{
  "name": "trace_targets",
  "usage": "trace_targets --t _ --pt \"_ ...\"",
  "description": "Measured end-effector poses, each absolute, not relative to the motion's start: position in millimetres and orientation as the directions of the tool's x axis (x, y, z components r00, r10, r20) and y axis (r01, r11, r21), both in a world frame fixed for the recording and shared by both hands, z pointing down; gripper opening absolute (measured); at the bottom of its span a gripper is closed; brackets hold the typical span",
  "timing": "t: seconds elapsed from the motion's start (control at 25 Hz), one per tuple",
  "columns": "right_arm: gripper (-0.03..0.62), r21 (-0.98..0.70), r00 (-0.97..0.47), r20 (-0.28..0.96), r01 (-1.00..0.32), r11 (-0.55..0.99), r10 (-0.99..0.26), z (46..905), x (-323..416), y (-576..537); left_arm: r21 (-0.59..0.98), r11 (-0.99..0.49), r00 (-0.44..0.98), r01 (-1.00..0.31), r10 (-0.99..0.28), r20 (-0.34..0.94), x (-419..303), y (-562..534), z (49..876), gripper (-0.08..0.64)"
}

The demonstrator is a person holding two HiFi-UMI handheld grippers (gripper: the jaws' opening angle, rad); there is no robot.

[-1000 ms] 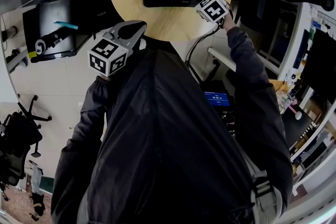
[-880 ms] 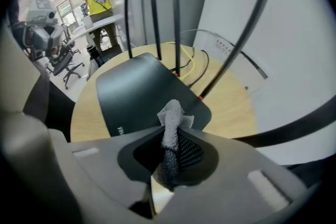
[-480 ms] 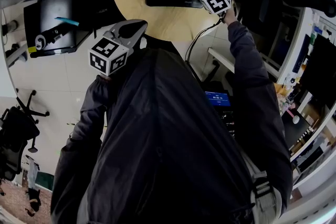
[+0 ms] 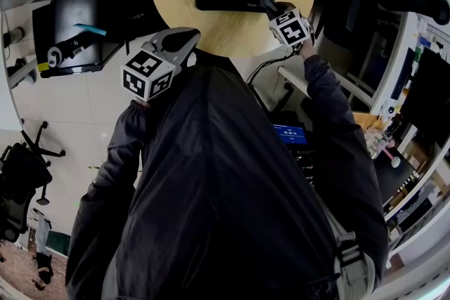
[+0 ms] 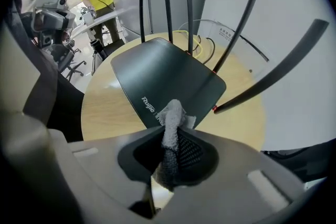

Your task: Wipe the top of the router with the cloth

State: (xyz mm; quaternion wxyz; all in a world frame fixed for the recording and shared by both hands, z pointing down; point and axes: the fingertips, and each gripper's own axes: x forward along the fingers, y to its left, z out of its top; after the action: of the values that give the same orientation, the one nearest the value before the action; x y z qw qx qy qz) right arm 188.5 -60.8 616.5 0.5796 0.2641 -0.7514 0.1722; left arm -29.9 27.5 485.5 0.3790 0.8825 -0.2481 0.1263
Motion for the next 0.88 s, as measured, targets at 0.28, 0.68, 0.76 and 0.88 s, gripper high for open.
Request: trace_targets --t 0.28,0.68,0.76,0.88 --pt "0.032 0.108 -0.118 0.972 -0.545 0.831 -0.204 612 177 -61 0.607 -0.593 0.849 -0.529 -0.351 0.396 -36 33 485 0.0" --pt "0.032 0.227 -0.165 0.964 0.09 0.97 -0.21 593 -20 -83 0.618 -0.513 0.79 -0.596 -0.51 0.339 -79 26 496 0.0" --pt "0.032 0.219 -0.154 0.968 0.153 0.964 -0.196 596 -43 -89 0.613 -0.483 0.761 -0.625 -0.553 0.34 -95 19 502 0.0" --pt "0.032 0.203 -0.126 0.975 0.191 0.96 -0.181 604 -62 -95 0.602 -0.452 0.721 -0.658 -0.608 0.332 -116 13 505 0.0"
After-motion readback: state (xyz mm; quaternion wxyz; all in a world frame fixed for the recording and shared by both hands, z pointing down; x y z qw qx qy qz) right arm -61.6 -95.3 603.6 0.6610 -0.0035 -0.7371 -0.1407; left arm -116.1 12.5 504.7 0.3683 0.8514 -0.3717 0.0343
